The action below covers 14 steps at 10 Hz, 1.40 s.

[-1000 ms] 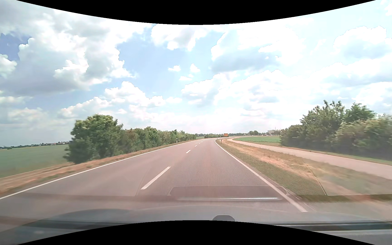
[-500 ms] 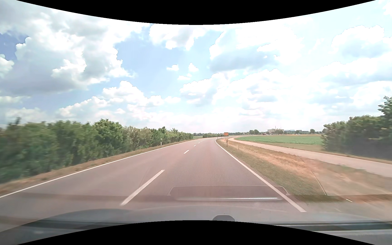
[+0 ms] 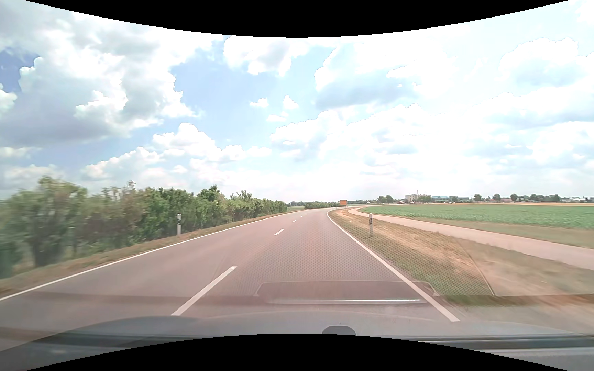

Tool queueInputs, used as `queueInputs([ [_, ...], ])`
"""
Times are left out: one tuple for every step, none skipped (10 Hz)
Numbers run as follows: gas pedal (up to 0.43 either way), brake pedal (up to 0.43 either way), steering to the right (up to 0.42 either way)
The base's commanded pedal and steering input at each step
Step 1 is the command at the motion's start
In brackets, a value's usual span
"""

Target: Follow the waypoints while adhering to traffic rules and regulations

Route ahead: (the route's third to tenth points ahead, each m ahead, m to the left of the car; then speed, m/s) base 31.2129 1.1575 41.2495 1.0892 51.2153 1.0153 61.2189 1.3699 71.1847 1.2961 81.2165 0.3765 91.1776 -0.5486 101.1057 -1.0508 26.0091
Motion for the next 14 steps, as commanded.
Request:
queueInputs([
  [0.197, 0.000, 0.001],
  [0.197, 0.000, 0.001],
  [0.197, 0.000, 0.001],
  [0.197, 0.000, 0.001],
  [0.228, 0.000, 0.001],
  [0.240, 0.000, 0.001],
  [0.240, 0.000, 0.001],
  [0.240, 0.000, 0.001],
  [0.240, 0.000, 0.001],
  [0.240, 0.000, 0.001],
  [0.240, 0.000, 0.001],
  [0.228, 0.000, 0.002],
  [0.228, 0.000, 0.002],
  [0.228, 0.000, 0.002],
])
